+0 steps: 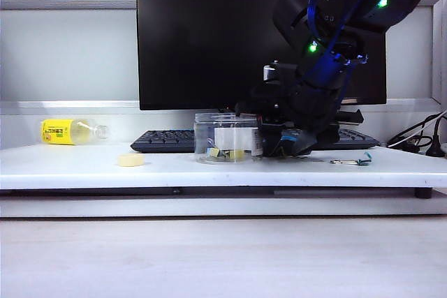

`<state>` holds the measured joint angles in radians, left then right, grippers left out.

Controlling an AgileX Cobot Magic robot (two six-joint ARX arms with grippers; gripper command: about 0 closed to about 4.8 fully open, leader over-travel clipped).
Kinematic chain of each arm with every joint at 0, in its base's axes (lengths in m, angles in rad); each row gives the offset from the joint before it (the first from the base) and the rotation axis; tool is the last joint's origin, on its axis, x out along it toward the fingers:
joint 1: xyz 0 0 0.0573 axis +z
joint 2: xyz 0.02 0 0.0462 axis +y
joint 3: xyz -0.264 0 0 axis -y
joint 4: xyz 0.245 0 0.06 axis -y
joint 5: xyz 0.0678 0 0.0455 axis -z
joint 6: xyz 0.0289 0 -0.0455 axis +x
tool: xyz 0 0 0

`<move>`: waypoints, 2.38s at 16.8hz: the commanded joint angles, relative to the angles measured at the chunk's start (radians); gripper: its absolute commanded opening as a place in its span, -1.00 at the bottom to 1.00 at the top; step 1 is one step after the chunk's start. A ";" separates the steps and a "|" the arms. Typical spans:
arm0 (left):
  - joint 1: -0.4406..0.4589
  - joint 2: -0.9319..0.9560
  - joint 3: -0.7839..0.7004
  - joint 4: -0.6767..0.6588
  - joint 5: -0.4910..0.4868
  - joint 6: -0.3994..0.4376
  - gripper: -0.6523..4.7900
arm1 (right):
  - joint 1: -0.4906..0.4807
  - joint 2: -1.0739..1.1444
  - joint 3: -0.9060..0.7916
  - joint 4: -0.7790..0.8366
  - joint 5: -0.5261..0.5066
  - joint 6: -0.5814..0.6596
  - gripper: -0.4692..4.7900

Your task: Pick up the clips with the largest number of clips of the same color on the table and place them in a round transparent plastic box.

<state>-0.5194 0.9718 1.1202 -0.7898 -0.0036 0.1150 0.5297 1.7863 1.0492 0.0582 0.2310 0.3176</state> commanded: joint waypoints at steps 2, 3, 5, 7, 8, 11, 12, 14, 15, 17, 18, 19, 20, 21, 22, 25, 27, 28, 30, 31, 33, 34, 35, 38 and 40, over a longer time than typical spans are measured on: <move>-0.001 -0.002 0.002 0.002 -0.003 0.001 -0.15 | -0.002 0.000 0.004 0.005 0.000 0.003 -0.31; -0.001 -0.002 0.002 0.002 -0.004 0.001 -0.15 | -0.002 0.000 0.004 0.001 -0.001 0.003 -0.31; -0.001 -0.002 0.002 0.002 -0.004 0.001 -0.15 | -0.002 0.000 0.004 -0.002 -0.001 0.004 -0.47; -0.001 -0.002 0.002 0.001 -0.003 0.001 -0.15 | -0.002 0.000 0.004 -0.003 -0.001 0.004 -0.53; -0.001 -0.002 0.002 0.000 -0.003 0.001 -0.15 | -0.002 0.000 0.004 -0.003 -0.001 0.004 -0.54; -0.001 -0.002 0.002 0.000 -0.004 0.001 -0.15 | -0.002 -0.003 0.004 -0.010 -0.002 0.004 -0.55; -0.001 -0.002 0.002 0.000 -0.004 0.001 -0.15 | -0.002 -0.008 0.004 -0.014 -0.002 0.004 -0.55; -0.001 -0.002 0.002 0.002 -0.004 0.001 -0.15 | -0.008 -0.047 0.004 -0.025 -0.002 0.004 -0.55; -0.001 -0.002 0.002 0.003 -0.004 0.001 -0.15 | -0.015 -0.069 0.004 -0.025 -0.007 0.004 -0.55; -0.001 -0.002 0.002 0.010 -0.003 0.001 -0.15 | -0.019 -0.108 0.004 -0.025 -0.006 0.003 -0.55; -0.001 -0.002 0.002 0.013 -0.003 0.001 -0.15 | -0.021 -0.134 0.004 -0.026 -0.006 0.003 -0.55; -0.001 -0.002 0.002 0.014 -0.003 0.001 -0.15 | -0.021 -0.148 0.004 -0.027 -0.014 0.003 -0.55; -0.001 -0.002 0.002 0.013 -0.003 0.001 -0.15 | -0.021 -0.162 0.005 -0.026 -0.034 0.004 -0.55; -0.001 -0.002 0.002 0.014 -0.003 0.001 -0.15 | -0.021 -0.178 0.006 -0.024 -0.076 0.018 -0.55; -0.001 -0.002 0.002 0.014 -0.003 0.001 -0.15 | -0.021 -0.180 0.017 -0.024 -0.166 0.049 -0.55; -0.001 -0.002 0.002 0.022 -0.003 0.005 -0.15 | 0.002 -0.180 0.045 0.010 -0.297 0.084 -0.55; -0.001 -0.002 0.002 0.022 -0.003 0.008 -0.15 | 0.023 -0.179 0.074 0.021 -0.350 0.084 -0.55; -0.001 -0.002 0.002 0.021 -0.003 0.008 -0.15 | 0.034 -0.179 0.090 0.026 -0.365 0.083 -0.55; -0.001 -0.001 0.002 0.021 -0.003 0.008 -0.15 | 0.040 -0.177 0.091 0.023 -0.366 0.083 -0.55; -0.001 -0.001 0.002 0.021 -0.003 0.008 -0.15 | 0.040 -0.175 0.090 0.013 -0.367 0.082 -0.55; -0.001 -0.001 0.002 0.021 -0.003 0.008 -0.15 | 0.040 -0.167 0.090 0.004 -0.368 0.082 -0.55; -0.001 -0.001 0.002 0.020 -0.003 0.007 -0.15 | 0.040 -0.162 0.090 -0.005 -0.369 0.082 -0.55; -0.001 -0.001 0.002 0.021 -0.003 0.007 -0.15 | 0.040 -0.151 0.090 -0.005 -0.395 0.082 -0.55; -0.001 -0.001 0.002 0.019 -0.002 0.005 -0.15 | 0.040 -0.120 0.090 -0.009 -0.394 0.082 -0.55; -0.001 -0.001 0.002 0.017 -0.002 0.004 -0.15 | 0.040 -0.109 0.090 -0.008 -0.394 0.082 -0.55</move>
<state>-0.5194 0.9737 1.1202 -0.7818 -0.0051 0.1184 0.5682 1.6753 1.1362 0.0353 -0.1589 0.3988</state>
